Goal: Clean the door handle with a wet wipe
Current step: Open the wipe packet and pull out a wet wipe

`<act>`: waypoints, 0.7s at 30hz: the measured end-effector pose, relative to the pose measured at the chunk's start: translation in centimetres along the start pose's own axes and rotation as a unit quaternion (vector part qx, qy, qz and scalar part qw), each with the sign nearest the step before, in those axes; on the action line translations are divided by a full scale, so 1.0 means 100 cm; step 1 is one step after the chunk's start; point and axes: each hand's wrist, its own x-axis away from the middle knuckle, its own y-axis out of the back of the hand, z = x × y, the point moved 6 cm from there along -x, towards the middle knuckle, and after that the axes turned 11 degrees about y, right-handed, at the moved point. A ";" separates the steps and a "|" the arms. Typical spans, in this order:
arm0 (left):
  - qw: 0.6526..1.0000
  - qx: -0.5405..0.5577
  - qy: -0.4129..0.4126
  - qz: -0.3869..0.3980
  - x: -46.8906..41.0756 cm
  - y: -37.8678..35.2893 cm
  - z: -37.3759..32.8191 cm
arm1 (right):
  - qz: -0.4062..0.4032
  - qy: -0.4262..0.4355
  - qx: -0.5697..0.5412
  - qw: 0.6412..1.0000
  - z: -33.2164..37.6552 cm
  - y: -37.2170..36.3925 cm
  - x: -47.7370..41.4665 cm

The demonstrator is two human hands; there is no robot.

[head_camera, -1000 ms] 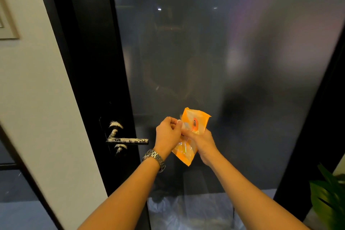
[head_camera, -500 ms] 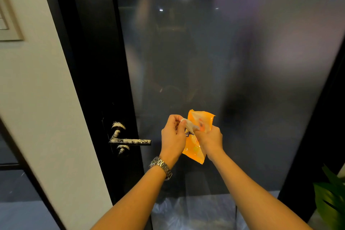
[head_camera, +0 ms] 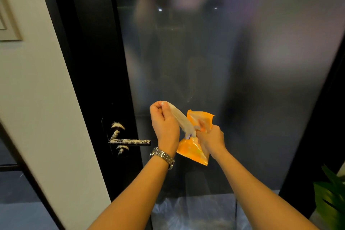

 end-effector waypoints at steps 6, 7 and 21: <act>0.995 -0.089 -0.045 -0.018 -0.034 0.011 -0.043 | -0.030 -0.127 -0.053 0.990 -0.051 0.016 0.015; 0.992 -0.122 -0.029 0.004 -0.037 0.009 -0.037 | -0.029 -0.130 -0.068 0.989 -0.052 0.014 0.015; 0.853 -0.388 0.140 0.319 0.008 -0.016 0.054 | 0.084 -0.113 -0.288 0.947 -0.009 -0.011 0.010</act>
